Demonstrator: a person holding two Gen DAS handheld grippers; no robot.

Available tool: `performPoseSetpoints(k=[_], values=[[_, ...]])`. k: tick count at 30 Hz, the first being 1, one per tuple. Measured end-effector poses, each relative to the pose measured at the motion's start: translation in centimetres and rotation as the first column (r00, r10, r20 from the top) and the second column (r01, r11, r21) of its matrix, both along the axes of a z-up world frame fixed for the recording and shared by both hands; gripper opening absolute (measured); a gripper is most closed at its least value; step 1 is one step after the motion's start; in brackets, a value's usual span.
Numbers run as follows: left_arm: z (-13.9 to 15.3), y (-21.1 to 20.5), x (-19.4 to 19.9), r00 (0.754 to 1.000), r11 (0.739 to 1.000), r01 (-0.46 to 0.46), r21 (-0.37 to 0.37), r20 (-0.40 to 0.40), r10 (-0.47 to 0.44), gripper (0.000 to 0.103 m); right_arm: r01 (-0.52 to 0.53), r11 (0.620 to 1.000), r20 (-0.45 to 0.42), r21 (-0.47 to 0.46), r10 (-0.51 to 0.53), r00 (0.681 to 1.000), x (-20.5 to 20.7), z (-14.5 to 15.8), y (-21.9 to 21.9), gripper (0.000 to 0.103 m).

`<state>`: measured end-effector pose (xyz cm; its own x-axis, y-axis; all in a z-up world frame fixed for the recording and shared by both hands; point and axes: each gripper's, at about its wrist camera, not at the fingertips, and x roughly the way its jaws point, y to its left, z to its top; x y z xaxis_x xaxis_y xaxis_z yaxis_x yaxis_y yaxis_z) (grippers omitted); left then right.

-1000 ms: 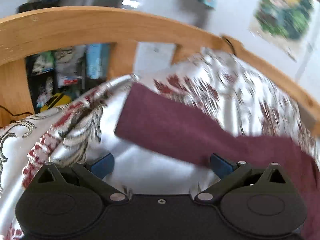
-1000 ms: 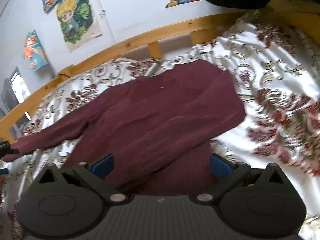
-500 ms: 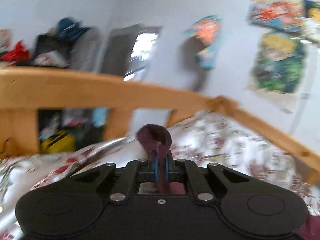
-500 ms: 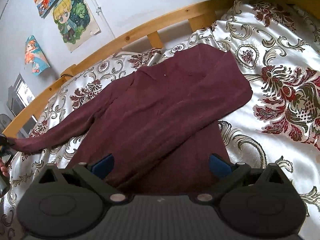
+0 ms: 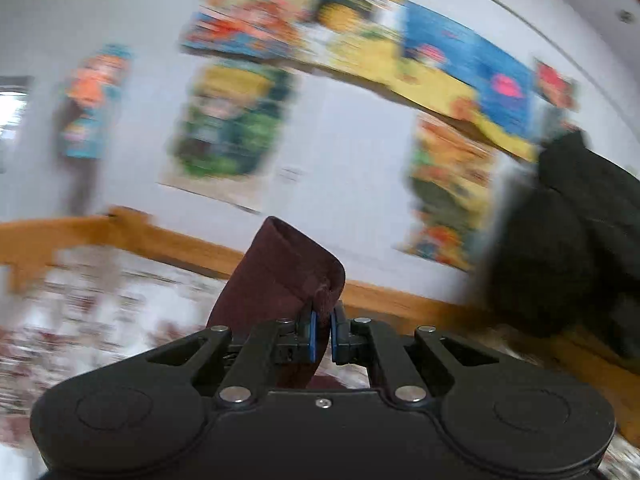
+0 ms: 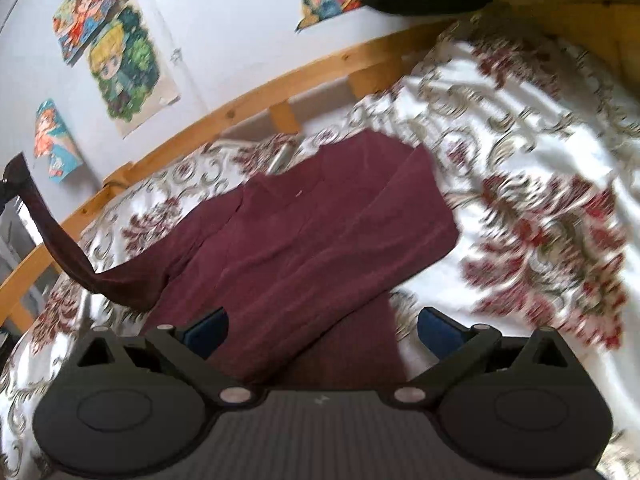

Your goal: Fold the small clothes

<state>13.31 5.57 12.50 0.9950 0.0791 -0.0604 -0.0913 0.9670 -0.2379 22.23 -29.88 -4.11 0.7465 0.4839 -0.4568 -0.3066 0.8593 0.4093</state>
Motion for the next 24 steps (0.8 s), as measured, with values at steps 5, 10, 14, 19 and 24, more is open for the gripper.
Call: performPoseSetpoints(k=[5, 10, 14, 19, 24], values=[[-3.1, -5.4, 3.1, 0.967, 0.969, 0.235, 0.075, -0.123, -0.225, 0.006, 0.109, 0.994, 0.017, -0.013, -0.109, 0.994, 1.4, 0.2, -2.9, 0.103], [-7.3, -9.1, 4.6, 0.904, 0.924, 0.374, 0.085, -0.256, -0.342, 0.007, 0.175, 0.984, 0.029, -0.012, -0.175, 0.984, 2.5, -0.1, -4.9, 0.103], [-10.0, -11.0, 5.4, 0.857, 0.889, 0.446, 0.101, -0.337, -0.391, 0.008, 0.196, 0.981, 0.018, -0.003, -0.196, 0.981, 3.2, -0.5, -5.6, 0.103], [-12.4, -12.0, 5.2, 0.806, 0.873, 0.482, 0.072, -0.426, -0.41, 0.028, 0.185, 0.983, 0.005, -0.002, -0.185, 0.983, 3.4, -1.1, -5.5, 0.103], [-12.8, -11.5, 3.9, 0.774, 0.854, 0.519, 0.037, -0.444, -0.451, 0.074, 0.152, 0.988, 0.003, -0.005, -0.152, 0.988, 3.4, -1.7, -4.6, 0.103]])
